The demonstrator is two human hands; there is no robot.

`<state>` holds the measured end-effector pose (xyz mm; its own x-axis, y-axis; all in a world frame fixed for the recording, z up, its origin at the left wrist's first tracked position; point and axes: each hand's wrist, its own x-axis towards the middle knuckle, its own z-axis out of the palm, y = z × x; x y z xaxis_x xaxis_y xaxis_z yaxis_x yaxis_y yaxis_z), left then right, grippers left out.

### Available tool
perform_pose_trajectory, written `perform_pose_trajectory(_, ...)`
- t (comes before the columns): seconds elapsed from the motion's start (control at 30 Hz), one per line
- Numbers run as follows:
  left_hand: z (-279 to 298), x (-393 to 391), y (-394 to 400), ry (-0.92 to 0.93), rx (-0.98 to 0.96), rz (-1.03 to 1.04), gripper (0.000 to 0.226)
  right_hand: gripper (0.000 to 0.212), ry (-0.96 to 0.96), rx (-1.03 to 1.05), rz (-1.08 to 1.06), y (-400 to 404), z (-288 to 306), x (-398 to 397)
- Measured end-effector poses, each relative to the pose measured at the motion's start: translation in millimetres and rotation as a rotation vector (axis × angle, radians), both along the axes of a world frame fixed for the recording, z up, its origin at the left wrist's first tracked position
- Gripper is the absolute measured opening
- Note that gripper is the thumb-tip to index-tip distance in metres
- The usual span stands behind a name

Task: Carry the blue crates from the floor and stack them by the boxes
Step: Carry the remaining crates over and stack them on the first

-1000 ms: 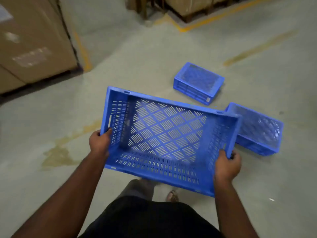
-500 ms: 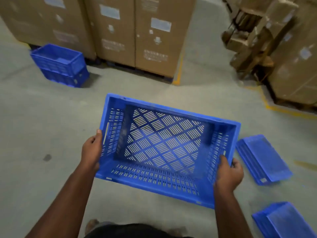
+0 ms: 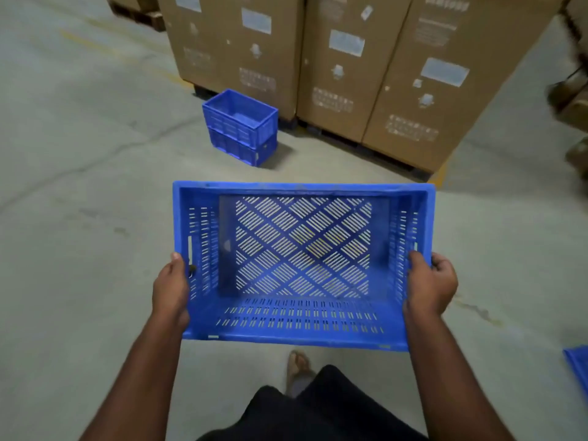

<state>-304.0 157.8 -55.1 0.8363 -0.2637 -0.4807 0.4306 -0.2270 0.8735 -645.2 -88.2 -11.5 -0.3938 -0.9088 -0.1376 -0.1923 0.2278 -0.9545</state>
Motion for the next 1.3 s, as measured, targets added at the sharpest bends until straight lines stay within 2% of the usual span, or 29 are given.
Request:
perform_pose_trajectory(0.13,1.0,73.7,-21.6,0.039,-0.024,0.076,0.061,0.028,-0.036,-0.035,0.078,-42.7,7.5,96.0)
perform_pose_trajectory(0.3,3.5,179.7,-75.4,-0.038,-0.067,0.163,0.050,0.025,-0.103,-0.012,0.152,-107.4,-2.1,223.6)
perform_pose_trajectory(0.67,13.6,402.3,-165.0,-0.042,-0.126,0.330,0.033,0.020,-0.113,0.020,0.302,-222.8,17.0,471.1)
perform_pose_trajectory(0.87,-2.2,549.4,-204.4,0.002,-0.165,0.304,0.031,0.025,-0.083,0.006,0.256,-252.6,0.3,603.3)
perform_pose_trajectory(1.03,8.0,680.6,-240.1,-0.024,-0.151,0.185,0.034,0.027,-0.087,-0.005,0.137,-258.1,1.1,704.4)
perform_pose_trajectory(1.3,20.8,826.6,-295.0,-0.042,-0.110,0.053,0.032,0.021,-0.147,0.028,-0.016,-271.5,0.1,810.6)
